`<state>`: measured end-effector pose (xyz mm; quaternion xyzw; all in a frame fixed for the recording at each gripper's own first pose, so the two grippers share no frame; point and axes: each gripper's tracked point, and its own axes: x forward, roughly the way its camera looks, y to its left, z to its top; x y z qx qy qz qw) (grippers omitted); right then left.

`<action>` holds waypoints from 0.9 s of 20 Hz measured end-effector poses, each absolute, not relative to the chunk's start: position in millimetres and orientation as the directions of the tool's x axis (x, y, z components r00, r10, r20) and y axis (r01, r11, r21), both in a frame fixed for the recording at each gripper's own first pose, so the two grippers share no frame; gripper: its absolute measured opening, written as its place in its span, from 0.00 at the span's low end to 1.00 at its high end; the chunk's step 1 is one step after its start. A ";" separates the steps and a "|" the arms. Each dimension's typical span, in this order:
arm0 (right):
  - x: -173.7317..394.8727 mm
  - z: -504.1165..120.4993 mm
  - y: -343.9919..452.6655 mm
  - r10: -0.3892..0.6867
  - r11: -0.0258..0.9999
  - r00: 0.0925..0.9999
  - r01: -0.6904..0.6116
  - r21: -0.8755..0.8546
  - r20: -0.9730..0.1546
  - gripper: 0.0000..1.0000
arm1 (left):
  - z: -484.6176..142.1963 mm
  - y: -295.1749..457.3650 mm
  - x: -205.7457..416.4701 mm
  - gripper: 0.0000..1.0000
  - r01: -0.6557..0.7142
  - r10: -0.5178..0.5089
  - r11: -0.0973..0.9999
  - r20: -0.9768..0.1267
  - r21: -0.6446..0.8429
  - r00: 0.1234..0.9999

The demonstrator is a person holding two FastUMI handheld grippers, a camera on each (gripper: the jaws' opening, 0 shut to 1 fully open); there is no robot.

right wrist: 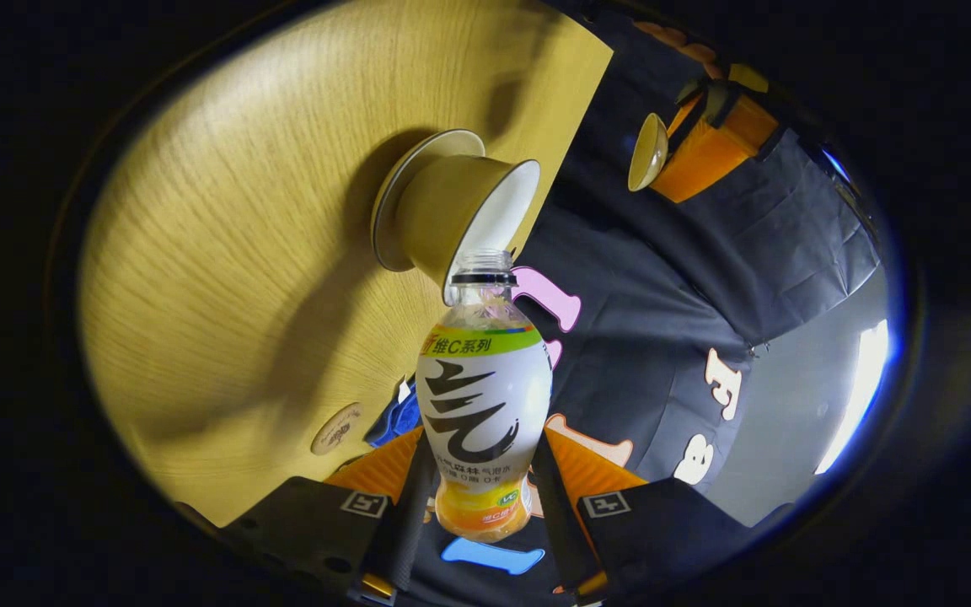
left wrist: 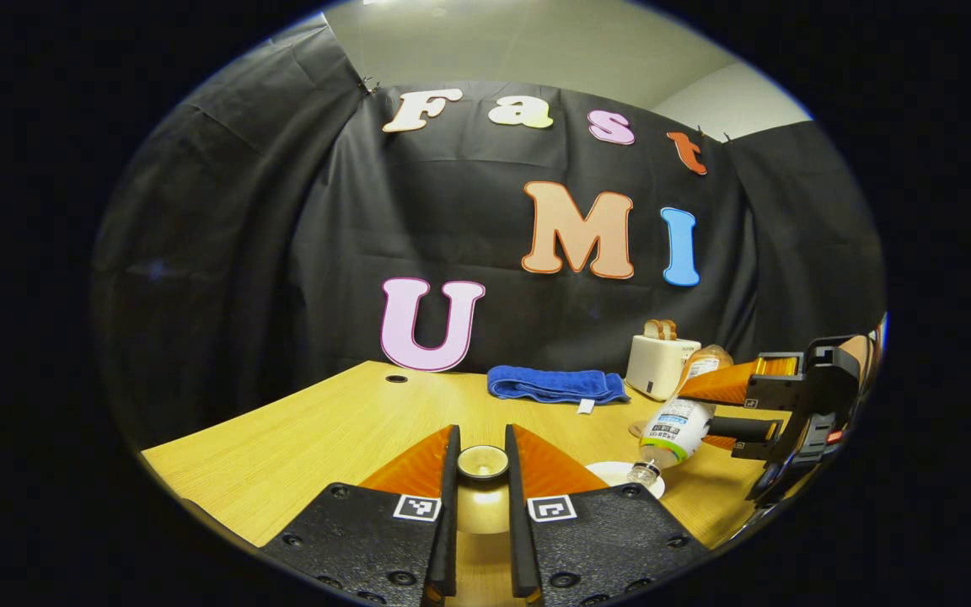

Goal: Open the teacup lid with one hand, grasp the water bottle and pour water into the teacup with the other hand; after pouring, place the water bottle on the coaster and then close the teacup lid.

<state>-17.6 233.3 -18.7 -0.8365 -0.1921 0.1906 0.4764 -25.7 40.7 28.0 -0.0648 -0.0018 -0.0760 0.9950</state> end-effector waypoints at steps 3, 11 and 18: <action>-9.0 -16.6 230.8 0.487 -0.375 0.863 0.063 -0.925 -0.138 0.68 | 31.2 41.1 -24.7 0.23 0.146 -0.145 0.982 0.020 -0.118 0.989; -11.6 -20.3 219.9 0.474 -0.057 0.867 -0.141 -0.988 -0.151 0.69 | 42.1 28.4 -21.0 0.23 0.151 -0.149 0.983 0.032 -0.105 0.988; -12.0 -19.1 215.5 0.460 0.340 0.872 -0.344 -0.876 -0.164 0.67 | 54.2 21.8 -17.2 0.24 0.155 -0.151 0.985 0.052 -0.075 0.987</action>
